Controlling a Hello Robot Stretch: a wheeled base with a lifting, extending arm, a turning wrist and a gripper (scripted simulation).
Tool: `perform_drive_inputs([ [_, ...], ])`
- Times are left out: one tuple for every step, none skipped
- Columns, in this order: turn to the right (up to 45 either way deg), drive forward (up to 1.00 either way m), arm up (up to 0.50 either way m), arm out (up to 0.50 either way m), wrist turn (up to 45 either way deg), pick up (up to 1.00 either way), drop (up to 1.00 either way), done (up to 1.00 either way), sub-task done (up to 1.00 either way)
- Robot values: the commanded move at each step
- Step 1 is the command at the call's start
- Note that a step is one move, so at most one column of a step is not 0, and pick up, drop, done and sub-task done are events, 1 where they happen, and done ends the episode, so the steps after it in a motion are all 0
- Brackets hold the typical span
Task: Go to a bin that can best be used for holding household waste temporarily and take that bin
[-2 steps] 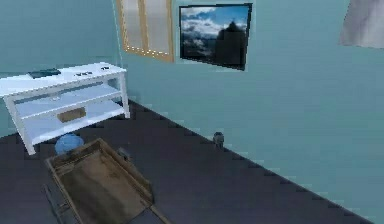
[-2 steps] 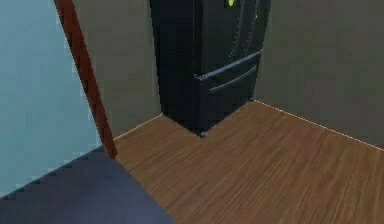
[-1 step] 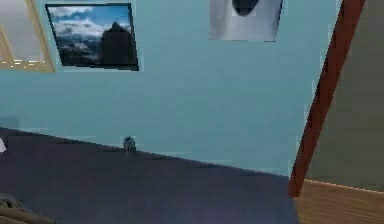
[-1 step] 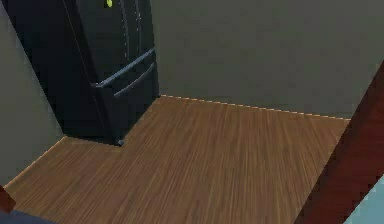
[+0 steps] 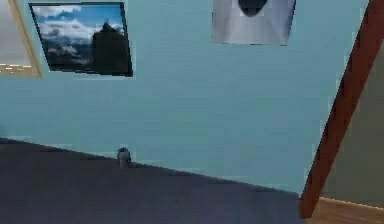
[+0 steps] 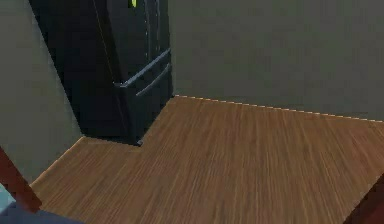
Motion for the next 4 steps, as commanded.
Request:
perform_drive_inputs([
  [45.0, 0.0, 0.0, 0.0, 0.0, 0.0, 0.0, 0.0, 0.0],
  [42.0, 0.0, 0.0, 0.0, 0.0, 0.0, 0.0, 0.0, 0.0],
  [0.0, 0.15, 0.0, 0.0, 0.0, 0.0, 0.0, 0.0, 0.0],
  [-45.0, 0.0, 0.0, 0.0, 0.0, 0.0, 0.0, 0.0, 0.0],
])
